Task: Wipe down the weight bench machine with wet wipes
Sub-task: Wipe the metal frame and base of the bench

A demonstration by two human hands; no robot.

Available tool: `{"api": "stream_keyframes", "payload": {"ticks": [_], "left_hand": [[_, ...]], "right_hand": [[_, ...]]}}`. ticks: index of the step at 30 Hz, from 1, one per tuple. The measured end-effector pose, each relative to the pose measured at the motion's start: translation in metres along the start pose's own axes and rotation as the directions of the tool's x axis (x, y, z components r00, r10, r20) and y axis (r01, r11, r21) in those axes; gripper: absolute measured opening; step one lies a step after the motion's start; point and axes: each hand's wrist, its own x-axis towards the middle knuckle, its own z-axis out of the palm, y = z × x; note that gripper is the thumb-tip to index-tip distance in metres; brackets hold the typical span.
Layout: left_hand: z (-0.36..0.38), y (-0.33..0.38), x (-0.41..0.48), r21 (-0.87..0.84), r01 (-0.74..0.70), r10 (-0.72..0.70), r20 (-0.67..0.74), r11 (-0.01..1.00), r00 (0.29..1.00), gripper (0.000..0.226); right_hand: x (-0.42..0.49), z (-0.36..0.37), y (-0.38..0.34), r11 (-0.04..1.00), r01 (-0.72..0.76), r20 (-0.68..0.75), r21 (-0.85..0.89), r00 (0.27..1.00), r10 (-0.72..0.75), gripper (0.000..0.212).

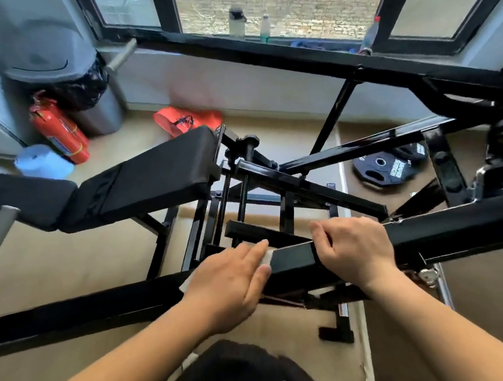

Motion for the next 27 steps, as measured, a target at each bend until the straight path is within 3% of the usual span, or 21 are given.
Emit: {"api": "stream_keyframes", "payload": {"ticks": [3, 5, 7, 9, 11, 13, 15, 17, 21, 23, 25, 27], "left_hand": [[0.006, 0.042, 0.038, -0.037, 0.051, -0.052, -0.036, 0.998, 0.998, 0.053], [0.01, 0.066, 0.056, -0.046, 0.002, -0.004, -0.044, 0.999, 0.999, 0.047], [0.01, 0.075, 0.054, -0.052, -0.074, 0.071, -0.044, 0.996, 0.996, 0.051], [0.006, 0.062, 0.036, -0.068, -0.126, 0.125, -0.014, 0.99, 0.992, 0.062], [0.002, 0.04, 0.018, -0.08, -0.12, 0.122, 0.025, 0.99, 0.992, 0.067], [0.001, 0.03, 0.014, -0.015, -0.065, 0.065, 0.031, 0.998, 0.997, 0.068], [0.001, 0.042, 0.028, 0.023, 0.0, 0.0, 0.019, 1.0, 1.0, 0.068], [0.002, 0.071, 0.051, -0.016, 0.02, -0.02, -0.001, 1.0, 1.0, 0.064], [0.01, 0.122, 0.091, -0.02, -0.134, 0.135, 0.028, 0.991, 0.99, 0.072], [0.008, 0.126, 0.091, 0.006, -0.204, 0.204, 0.046, 0.979, 0.978, 0.081], [0.004, 0.112, 0.082, -0.025, -0.254, 0.255, 0.057, 0.967, 0.965, 0.082], [-0.001, 0.09, 0.067, -0.066, -0.252, 0.257, 0.081, 0.965, 0.963, 0.079]], "right_hand": [[-0.001, -0.004, 0.003, 0.999, 0.003, -0.096, 0.053, 0.995, 0.002, 0.046], [-0.001, -0.009, 0.0, 0.992, -0.014, -0.009, 0.126, 1.0, 0.016, 0.037], [-0.003, -0.014, 0.01, 0.935, -0.064, 0.109, 0.349, 0.994, 0.027, 0.026], [-0.008, -0.024, 0.026, 0.854, -0.025, 0.04, 0.52, 0.999, 0.005, 0.023], [-0.011, -0.027, 0.054, 0.947, 0.098, -0.189, 0.306, 0.981, -0.041, 0.02], [-0.014, -0.025, 0.08, 0.997, 0.052, -0.234, 0.052, 0.971, -0.038, 0.026], [-0.012, -0.02, 0.091, 0.995, -0.102, -0.065, -0.023, 0.993, 0.1, 0.038], [-0.008, -0.017, 0.086, 0.973, -0.18, 0.142, -0.144, 0.969, 0.2, 0.041], [0.001, -0.031, 0.091, 0.989, -0.086, 0.289, -0.119, 0.95, 0.117, 0.044], [0.009, -0.041, 0.1, 0.987, -0.156, 0.395, -0.041, 0.905, 0.159, 0.05], [0.016, -0.041, 0.102, 0.983, -0.173, 0.413, -0.062, 0.892, 0.183, 0.056], [0.013, -0.034, 0.1, 0.984, -0.141, 0.298, -0.105, 0.94, 0.166, 0.06]]}}
